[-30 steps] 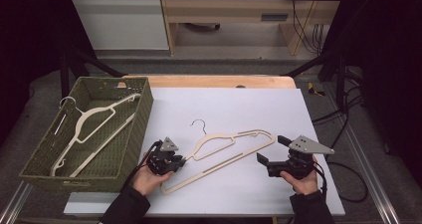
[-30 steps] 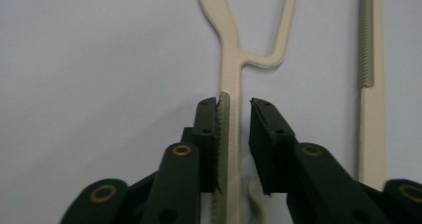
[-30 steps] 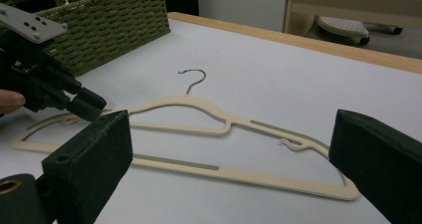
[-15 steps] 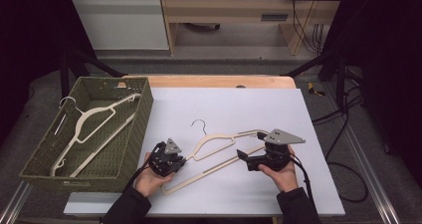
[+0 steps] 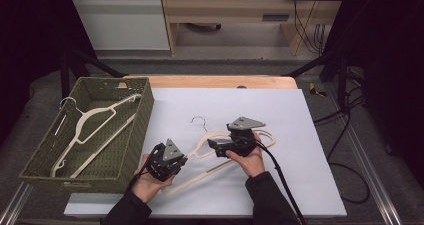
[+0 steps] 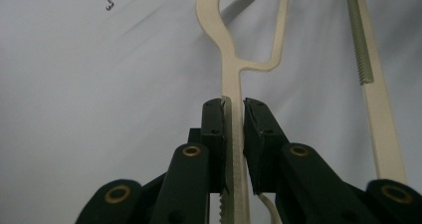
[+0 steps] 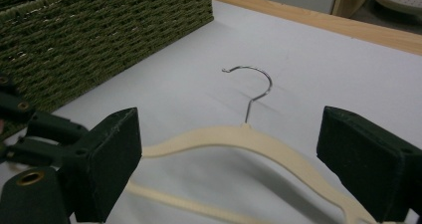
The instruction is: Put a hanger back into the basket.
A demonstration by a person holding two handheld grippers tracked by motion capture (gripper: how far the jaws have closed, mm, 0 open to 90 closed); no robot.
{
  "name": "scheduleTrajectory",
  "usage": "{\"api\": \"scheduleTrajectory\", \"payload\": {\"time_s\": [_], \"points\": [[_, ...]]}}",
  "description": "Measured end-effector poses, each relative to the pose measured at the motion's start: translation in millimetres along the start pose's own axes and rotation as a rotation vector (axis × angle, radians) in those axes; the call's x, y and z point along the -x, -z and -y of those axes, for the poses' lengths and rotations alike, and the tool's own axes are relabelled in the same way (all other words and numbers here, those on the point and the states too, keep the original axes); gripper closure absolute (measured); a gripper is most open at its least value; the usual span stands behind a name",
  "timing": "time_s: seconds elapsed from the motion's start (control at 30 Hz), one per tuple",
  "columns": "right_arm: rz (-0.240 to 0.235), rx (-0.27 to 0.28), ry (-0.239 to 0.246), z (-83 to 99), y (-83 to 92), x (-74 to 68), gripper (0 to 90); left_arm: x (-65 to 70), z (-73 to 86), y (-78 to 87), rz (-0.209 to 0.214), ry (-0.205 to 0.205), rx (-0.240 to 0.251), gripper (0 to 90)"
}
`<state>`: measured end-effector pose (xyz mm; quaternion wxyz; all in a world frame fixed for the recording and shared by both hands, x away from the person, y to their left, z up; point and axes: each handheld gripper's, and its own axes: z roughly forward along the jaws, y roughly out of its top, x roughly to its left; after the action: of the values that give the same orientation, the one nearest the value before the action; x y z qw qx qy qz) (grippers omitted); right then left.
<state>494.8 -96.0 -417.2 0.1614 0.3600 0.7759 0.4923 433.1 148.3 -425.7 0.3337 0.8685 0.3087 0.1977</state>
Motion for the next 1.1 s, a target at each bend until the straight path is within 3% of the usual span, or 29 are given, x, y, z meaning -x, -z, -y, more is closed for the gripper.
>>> {"api": "scheduleTrajectory", "payload": {"time_s": [0.37, 0.43, 0.57, 0.73, 0.87, 1.1], "points": [[0.048, -0.070, -0.035, -19.6, -45.5, -5.6, 22.2, 5.6, -7.2, 12.0, -0.007, 0.015, 0.028, 79.6], [0.057, -0.082, -0.050, -21.0, -50.2, -4.4, 25.7, 5.1, -8.1, 13.7, -0.014, -0.010, 0.015, 79.6], [0.069, -0.118, -0.083, -22.6, -58.2, -1.0, 35.2, 7.7, -8.1, 12.7, 0.000, 0.015, 0.031, 79.6], [0.066, -0.148, -0.116, -20.2, -64.4, 4.6, 46.6, 7.7, -8.2, 14.0, -0.014, -0.006, 0.017, 79.6], [0.076, -0.164, -0.115, -17.7, -67.7, 8.4, 54.5, 8.1, -8.2, 13.9, -0.018, -0.023, 0.006, 79.6], [0.074, -0.204, -0.131, -12.2, -76.7, 11.7, 67.0, 10.9, -7.6, 11.6, -0.023, -0.020, 0.022, 79.6]]}}
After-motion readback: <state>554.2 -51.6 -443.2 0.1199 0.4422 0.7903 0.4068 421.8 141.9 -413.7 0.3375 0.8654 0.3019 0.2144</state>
